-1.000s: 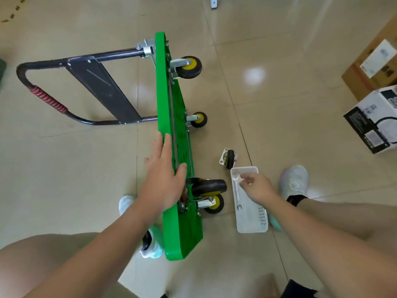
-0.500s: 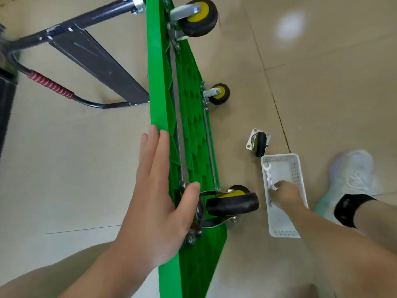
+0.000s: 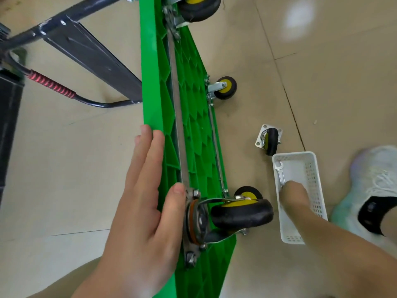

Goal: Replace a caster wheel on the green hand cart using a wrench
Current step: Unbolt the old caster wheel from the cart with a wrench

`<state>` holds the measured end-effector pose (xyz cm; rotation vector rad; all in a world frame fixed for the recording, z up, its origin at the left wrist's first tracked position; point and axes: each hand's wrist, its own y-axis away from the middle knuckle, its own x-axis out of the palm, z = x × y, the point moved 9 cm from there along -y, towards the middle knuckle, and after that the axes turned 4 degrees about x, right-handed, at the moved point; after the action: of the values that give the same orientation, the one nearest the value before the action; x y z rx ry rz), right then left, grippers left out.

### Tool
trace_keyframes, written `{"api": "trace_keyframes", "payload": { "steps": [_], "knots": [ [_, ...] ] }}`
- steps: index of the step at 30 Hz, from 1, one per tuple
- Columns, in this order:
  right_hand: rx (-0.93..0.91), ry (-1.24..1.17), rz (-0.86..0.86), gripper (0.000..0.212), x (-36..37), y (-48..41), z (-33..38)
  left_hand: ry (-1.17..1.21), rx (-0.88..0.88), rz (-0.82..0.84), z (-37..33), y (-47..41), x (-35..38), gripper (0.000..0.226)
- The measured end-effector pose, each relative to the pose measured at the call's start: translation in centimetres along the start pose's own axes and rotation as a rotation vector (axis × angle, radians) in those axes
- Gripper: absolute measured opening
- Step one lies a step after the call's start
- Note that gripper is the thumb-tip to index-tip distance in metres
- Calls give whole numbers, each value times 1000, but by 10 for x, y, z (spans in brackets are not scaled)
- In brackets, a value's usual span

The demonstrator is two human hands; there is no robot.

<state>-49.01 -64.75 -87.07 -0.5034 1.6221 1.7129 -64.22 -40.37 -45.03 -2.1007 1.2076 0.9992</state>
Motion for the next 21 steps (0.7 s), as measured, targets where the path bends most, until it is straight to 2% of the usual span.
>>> {"api": "trace_keyframes", "payload": {
  "steps": [7, 14, 21],
  "knots": [
    [48, -132, 89, 18, 0, -4, -5, 26, -7, 8, 4, -1, 2, 70],
    [-39, -28, 147, 4, -11, 13, 7, 27, -48, 45, 6, -1, 6, 71],
    [-199, -149, 110, 22, -68, 74, 19, 68, -75, 97, 10, -6, 15, 65]
  ]
}}
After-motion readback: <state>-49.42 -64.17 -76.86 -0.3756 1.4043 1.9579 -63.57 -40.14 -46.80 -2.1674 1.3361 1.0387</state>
